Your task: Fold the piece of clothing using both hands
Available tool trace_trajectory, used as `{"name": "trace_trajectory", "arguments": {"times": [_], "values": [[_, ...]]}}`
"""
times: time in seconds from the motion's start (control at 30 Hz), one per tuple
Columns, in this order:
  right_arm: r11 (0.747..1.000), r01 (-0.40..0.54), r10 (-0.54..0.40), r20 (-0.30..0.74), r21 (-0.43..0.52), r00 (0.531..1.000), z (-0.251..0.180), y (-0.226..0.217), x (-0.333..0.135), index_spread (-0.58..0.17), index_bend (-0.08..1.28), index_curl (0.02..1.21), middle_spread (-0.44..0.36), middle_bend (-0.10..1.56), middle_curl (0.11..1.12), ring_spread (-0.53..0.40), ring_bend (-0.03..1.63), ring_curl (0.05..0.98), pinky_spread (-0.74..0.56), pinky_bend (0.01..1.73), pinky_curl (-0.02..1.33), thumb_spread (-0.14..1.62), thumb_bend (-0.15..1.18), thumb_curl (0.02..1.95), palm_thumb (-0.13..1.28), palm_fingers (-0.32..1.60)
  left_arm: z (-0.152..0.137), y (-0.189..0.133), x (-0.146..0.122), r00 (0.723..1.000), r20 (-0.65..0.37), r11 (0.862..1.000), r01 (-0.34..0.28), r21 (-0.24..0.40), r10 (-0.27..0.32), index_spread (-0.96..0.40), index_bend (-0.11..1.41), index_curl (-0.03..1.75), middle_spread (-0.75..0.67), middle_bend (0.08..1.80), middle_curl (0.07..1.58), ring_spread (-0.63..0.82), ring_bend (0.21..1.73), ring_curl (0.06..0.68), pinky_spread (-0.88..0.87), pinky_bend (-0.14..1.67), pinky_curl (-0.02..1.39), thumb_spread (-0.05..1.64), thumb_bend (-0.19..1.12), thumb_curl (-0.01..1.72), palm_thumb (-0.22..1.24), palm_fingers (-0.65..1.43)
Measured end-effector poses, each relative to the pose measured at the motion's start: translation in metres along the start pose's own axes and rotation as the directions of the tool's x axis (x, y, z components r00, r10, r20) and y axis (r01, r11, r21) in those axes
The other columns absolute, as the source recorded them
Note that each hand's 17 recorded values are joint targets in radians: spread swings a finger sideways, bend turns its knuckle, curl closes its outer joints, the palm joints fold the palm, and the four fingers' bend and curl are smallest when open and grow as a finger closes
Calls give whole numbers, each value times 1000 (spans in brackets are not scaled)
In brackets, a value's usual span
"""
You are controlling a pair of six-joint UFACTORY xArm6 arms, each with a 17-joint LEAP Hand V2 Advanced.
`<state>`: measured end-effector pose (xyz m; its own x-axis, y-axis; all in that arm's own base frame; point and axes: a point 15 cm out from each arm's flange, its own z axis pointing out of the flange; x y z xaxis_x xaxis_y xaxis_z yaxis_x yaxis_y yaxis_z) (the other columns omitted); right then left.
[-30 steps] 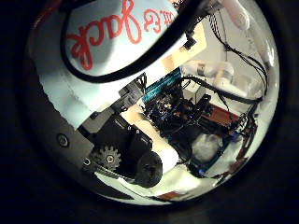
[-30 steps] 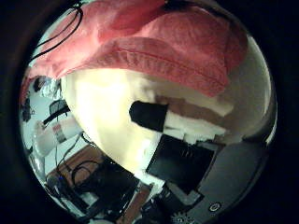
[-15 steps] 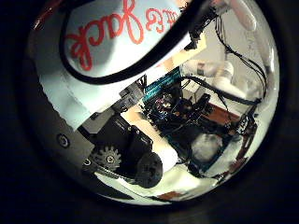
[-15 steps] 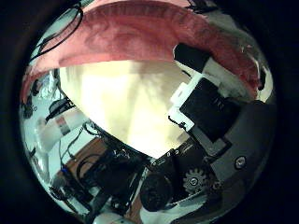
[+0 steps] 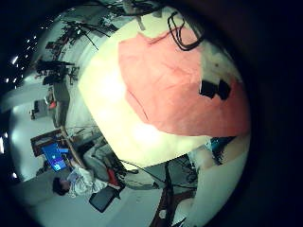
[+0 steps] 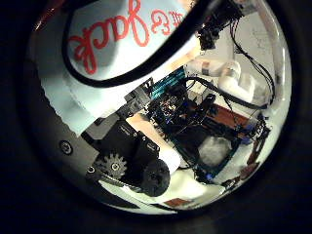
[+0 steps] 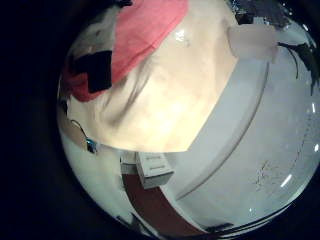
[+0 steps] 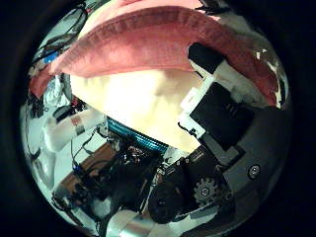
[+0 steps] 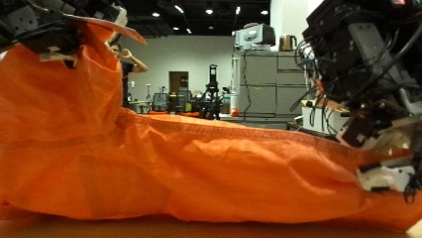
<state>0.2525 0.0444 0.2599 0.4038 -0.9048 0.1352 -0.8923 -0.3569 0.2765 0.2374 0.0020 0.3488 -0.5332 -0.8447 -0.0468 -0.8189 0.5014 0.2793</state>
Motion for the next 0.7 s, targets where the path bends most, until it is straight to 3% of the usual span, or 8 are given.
{"name": "trace_trajectory", "arguments": {"times": [0.3,0.7], "values": [[999,-28,28,-4,19,1000,-63,-10,15,-270,1048,987,-122,1352,811,-256,1290,859,-220,1139,1067,982,33,896,1145,1051,-24,-16,-17,1000,-12,1000,11,-14,-11,-685,375,916,-456,1147,517,-551,967,446,-753,897,493,1202,595,1706,611,1201],[990,-77,80,21,-119,997,-31,-100,44,-271,1033,994,-123,1356,811,-266,1267,883,-229,1100,1126,1008,-3,951,1127,1044,3,-103,-75,995,-62,997,76,8,-75,-685,376,915,-458,1152,515,-547,972,448,-752,899,490,1197,596,1716,610,1201]]}}
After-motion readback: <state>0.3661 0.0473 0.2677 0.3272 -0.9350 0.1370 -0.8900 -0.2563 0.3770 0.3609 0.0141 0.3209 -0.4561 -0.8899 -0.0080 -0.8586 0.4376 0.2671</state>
